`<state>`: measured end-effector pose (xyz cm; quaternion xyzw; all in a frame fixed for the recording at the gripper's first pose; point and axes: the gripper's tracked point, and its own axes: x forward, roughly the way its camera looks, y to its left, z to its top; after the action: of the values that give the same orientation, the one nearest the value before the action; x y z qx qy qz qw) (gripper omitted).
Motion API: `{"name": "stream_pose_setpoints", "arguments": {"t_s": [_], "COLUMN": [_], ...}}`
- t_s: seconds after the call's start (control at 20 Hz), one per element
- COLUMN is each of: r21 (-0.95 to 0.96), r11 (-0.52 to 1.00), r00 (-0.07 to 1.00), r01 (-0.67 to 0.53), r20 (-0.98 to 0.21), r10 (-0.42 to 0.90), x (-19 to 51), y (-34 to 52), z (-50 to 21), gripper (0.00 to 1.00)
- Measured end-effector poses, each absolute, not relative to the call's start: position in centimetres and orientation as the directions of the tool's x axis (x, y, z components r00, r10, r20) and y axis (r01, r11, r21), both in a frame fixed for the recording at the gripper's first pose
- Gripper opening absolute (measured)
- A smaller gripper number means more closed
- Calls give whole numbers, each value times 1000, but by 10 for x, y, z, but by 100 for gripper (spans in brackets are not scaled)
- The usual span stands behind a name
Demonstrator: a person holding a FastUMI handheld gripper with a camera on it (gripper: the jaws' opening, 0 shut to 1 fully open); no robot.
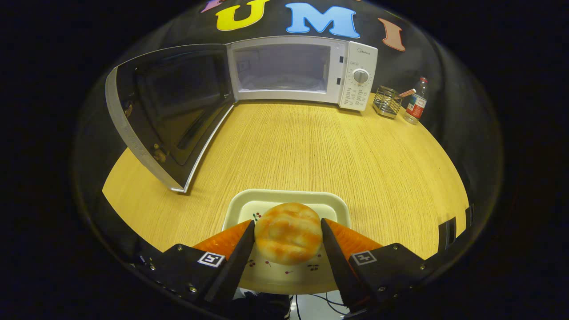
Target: Open the microwave, put the food inside, and close the microwave door.
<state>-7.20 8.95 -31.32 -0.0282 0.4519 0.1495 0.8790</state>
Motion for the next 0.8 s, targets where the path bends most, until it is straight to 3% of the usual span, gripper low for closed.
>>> {"name": "stream_pose_setpoints", "arguments": {"t_s": [0.05, 0.1, 0.2, 0.25, 0.8], "r21": [83, 87, 75, 79, 286], "r11": [954, 955, 957, 956, 931], "r00": [539, 534, 539, 535, 631], "r01": [-288, -284, -280, -284, -225], "r20": [-809, -813, -813, -814, -685], "r10": [234, 232, 222, 226, 363], "x": [-72, -71, -69, -70, 3], "y": [88, 88, 87, 90, 100], "z": [-314, -313, -313, -314, -239], "gripper": [85, 75, 71, 57, 57]}}
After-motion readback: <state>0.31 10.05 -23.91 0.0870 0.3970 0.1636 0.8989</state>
